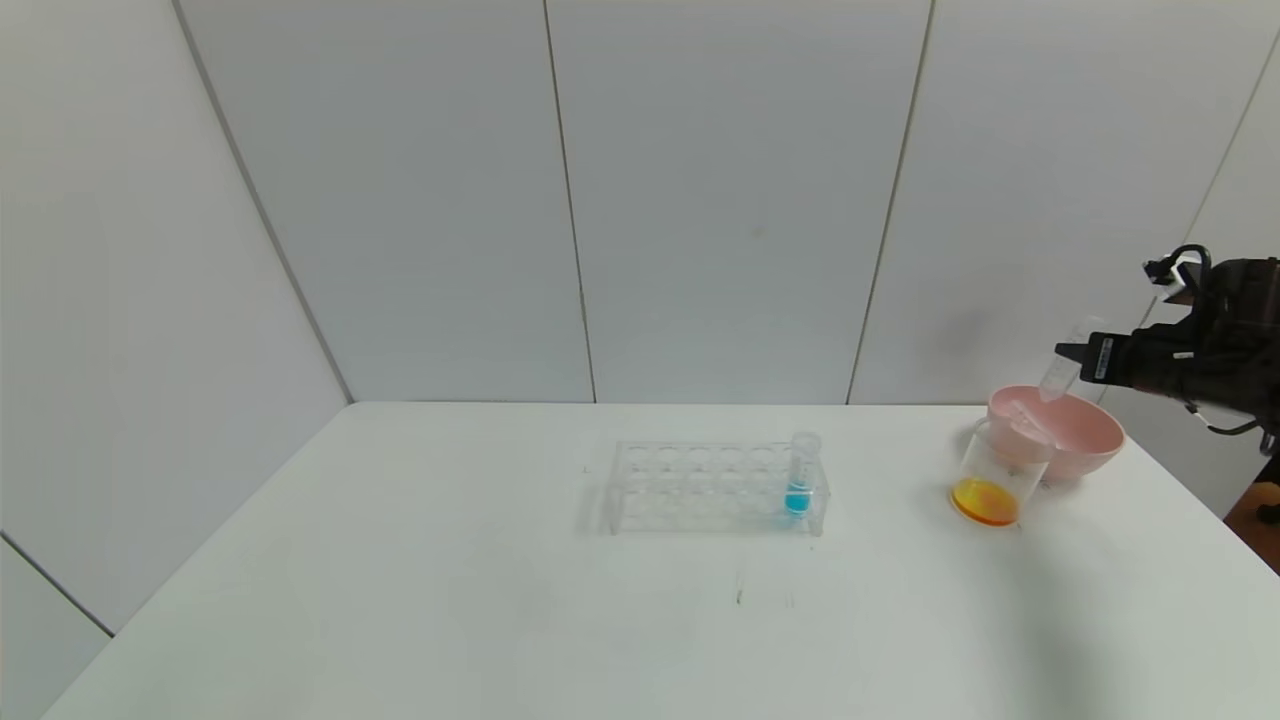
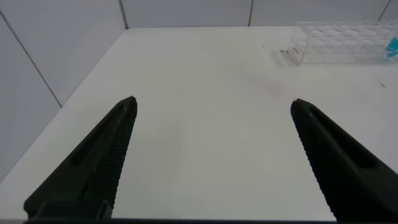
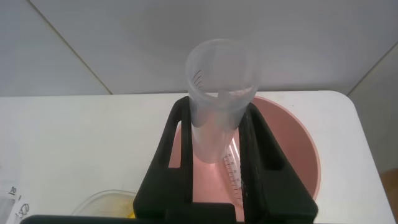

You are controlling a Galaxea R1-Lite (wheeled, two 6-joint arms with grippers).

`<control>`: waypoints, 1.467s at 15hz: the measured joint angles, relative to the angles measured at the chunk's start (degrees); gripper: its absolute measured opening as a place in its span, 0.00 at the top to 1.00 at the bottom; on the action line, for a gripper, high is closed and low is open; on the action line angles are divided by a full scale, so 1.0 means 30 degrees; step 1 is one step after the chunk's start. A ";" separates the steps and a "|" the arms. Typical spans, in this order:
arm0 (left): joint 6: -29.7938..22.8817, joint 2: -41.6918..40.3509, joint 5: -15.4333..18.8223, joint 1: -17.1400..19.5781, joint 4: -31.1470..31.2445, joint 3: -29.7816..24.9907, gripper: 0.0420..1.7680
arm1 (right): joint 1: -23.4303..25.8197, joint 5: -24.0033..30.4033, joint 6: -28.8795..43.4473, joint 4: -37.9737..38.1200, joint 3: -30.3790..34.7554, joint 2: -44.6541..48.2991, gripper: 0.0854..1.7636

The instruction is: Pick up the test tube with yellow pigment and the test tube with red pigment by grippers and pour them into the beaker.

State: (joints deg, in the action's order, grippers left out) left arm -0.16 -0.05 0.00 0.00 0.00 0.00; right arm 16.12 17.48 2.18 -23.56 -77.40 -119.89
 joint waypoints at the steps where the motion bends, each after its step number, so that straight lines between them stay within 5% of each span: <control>1: 0.0000 0.0000 0.0000 0.0000 0.0000 0.0000 0.00 | 0.0102 -0.0016 -0.0382 -0.0024 0.0020 -0.0122 0.68; 6: 0.0000 0.0000 0.0008 0.0000 0.0000 0.0000 0.00 | 0.0597 0.0020 -0.0557 -0.0024 0.0093 -0.0435 0.37; 12: 0.0000 0.0000 0.0000 0.0000 0.0000 0.0000 0.00 | 0.0634 -0.0016 -0.0557 0.0008 0.0764 0.1678 0.19; 17: 0.0000 0.0000 0.0000 0.0000 0.0000 0.0000 0.00 | 0.0618 -0.0045 -0.0374 0.0065 0.4340 0.8716 0.12; 22: 0.0000 0.0000 0.0000 0.0000 0.0000 0.0000 0.00 | -0.1321 -0.0711 -0.0293 0.0122 1.1870 1.9964 0.08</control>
State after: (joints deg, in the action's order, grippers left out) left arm -0.16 -0.05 0.00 0.00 0.00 0.00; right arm 12.15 15.35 1.30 -23.20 -41.79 -60.00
